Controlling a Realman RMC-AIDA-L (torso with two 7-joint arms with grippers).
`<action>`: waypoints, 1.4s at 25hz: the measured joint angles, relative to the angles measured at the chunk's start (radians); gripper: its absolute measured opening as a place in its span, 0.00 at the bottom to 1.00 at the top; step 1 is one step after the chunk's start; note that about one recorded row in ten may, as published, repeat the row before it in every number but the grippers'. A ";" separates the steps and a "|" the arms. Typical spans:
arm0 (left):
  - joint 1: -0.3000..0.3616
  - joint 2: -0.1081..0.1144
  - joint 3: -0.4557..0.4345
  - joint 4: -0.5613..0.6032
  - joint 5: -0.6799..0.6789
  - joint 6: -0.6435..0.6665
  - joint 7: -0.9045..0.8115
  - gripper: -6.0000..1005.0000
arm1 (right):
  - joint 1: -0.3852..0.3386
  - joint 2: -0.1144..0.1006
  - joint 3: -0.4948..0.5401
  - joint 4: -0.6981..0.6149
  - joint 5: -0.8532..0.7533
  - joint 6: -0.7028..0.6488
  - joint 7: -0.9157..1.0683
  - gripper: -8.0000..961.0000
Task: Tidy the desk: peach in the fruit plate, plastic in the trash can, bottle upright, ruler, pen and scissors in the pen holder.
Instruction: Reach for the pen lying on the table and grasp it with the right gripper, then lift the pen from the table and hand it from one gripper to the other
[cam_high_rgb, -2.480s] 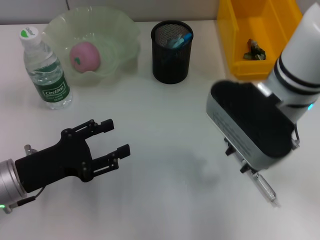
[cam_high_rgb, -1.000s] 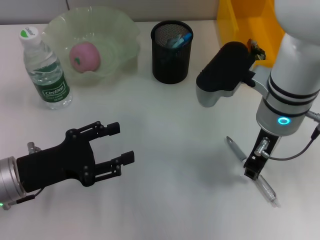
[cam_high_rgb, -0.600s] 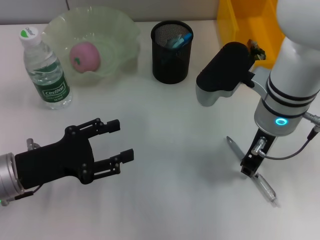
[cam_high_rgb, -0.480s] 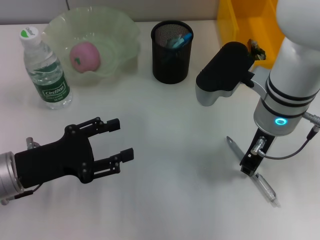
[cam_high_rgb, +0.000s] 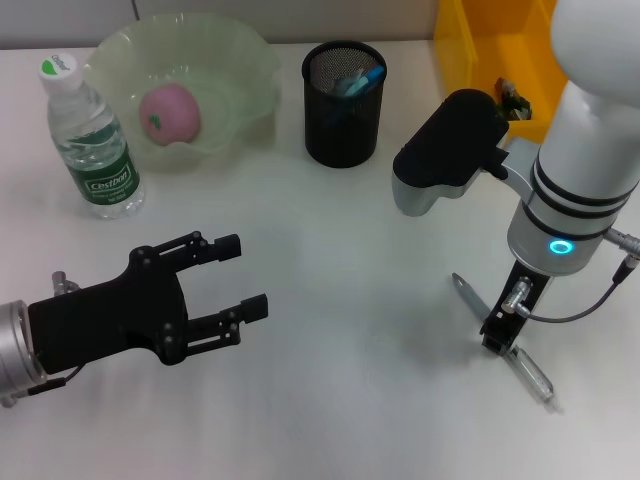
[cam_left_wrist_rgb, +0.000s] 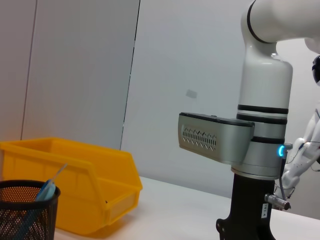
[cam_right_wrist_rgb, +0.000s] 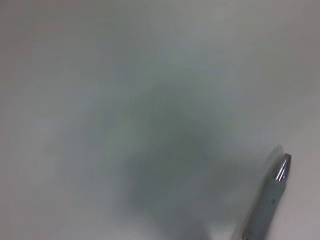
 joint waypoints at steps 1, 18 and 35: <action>0.000 0.001 0.000 0.000 0.000 0.002 0.000 0.75 | 0.000 0.000 0.000 0.000 0.000 0.000 0.000 0.29; 0.001 0.005 0.000 0.028 0.000 0.025 -0.017 0.75 | 0.001 0.000 0.000 0.008 -0.003 0.004 0.003 0.20; 0.003 -0.003 -0.005 0.049 -0.003 0.039 -0.040 0.75 | -0.018 -0.006 0.078 -0.081 0.013 -0.018 -0.041 0.13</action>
